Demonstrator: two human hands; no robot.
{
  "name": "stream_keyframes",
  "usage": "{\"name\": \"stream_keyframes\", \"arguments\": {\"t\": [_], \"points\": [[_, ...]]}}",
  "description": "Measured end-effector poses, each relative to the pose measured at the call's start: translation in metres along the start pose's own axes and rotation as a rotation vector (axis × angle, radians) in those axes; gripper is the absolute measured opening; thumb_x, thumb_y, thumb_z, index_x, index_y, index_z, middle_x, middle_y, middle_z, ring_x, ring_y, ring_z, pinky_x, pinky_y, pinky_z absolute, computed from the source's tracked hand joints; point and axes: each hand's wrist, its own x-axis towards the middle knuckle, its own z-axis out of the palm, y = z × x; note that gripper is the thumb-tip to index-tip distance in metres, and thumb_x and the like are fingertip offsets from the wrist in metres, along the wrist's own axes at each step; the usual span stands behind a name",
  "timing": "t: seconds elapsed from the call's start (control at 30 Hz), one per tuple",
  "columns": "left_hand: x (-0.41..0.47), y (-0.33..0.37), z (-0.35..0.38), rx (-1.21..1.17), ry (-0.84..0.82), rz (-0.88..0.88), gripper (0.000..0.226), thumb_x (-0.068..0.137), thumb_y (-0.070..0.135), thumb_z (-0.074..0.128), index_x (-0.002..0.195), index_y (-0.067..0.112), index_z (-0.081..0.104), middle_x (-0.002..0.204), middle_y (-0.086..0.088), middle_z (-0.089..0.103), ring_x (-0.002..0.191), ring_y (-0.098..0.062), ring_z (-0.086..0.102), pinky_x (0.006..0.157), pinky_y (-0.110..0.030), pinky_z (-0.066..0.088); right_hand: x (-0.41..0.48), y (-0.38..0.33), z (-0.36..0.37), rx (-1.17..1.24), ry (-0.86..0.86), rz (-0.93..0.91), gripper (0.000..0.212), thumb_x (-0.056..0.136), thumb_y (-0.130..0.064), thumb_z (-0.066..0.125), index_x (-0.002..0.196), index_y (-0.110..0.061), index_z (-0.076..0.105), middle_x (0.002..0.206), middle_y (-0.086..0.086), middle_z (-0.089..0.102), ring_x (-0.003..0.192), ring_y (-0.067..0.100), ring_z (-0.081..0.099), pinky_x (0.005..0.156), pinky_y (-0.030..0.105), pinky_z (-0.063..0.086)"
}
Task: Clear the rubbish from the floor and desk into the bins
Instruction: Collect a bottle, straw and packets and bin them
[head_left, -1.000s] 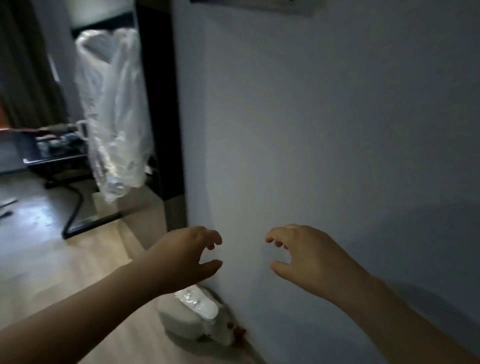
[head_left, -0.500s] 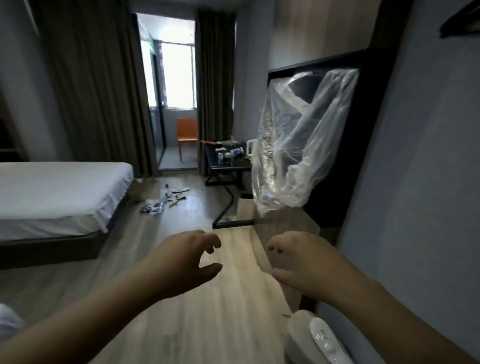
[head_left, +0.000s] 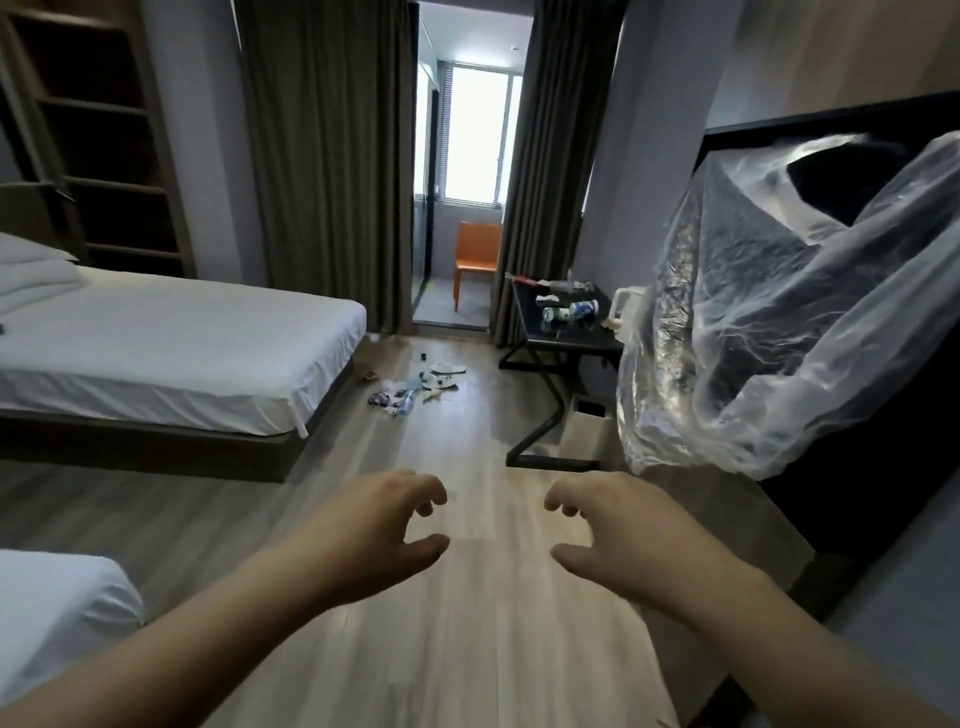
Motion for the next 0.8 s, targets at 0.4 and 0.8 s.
{"name": "stream_keyframes", "arguments": {"t": [0.4, 0.8], "points": [[0.187, -0.091, 0.0, 0.035, -0.009, -0.124, 0.038, 0.084, 0.051, 0.057, 0.119, 0.035, 0.054, 0.109, 0.019, 0.058, 0.098, 0.0, 0.056, 0.087, -0.023, 0.047, 0.217, 0.089, 0.013, 0.015, -0.039, -0.041, 0.043, 0.087, -0.041, 0.059, 0.128, -0.032, 0.051, 0.122, -0.009, 0.057, 0.114, 0.013, 0.052, 0.093, 0.031, 0.045], [0.349, -0.242, 0.02, 0.019, -0.036, -0.176, 0.039, 0.084, 0.052, 0.057, 0.119, 0.035, 0.054, 0.11, 0.018, 0.059, 0.099, 0.0, 0.056, 0.084, -0.019, 0.045, 0.435, 0.114, 0.058, 0.006, -0.129, -0.059, 0.043, 0.087, -0.04, 0.059, 0.129, -0.03, 0.052, 0.123, -0.008, 0.058, 0.115, 0.012, 0.053, 0.094, 0.032, 0.047]]}}
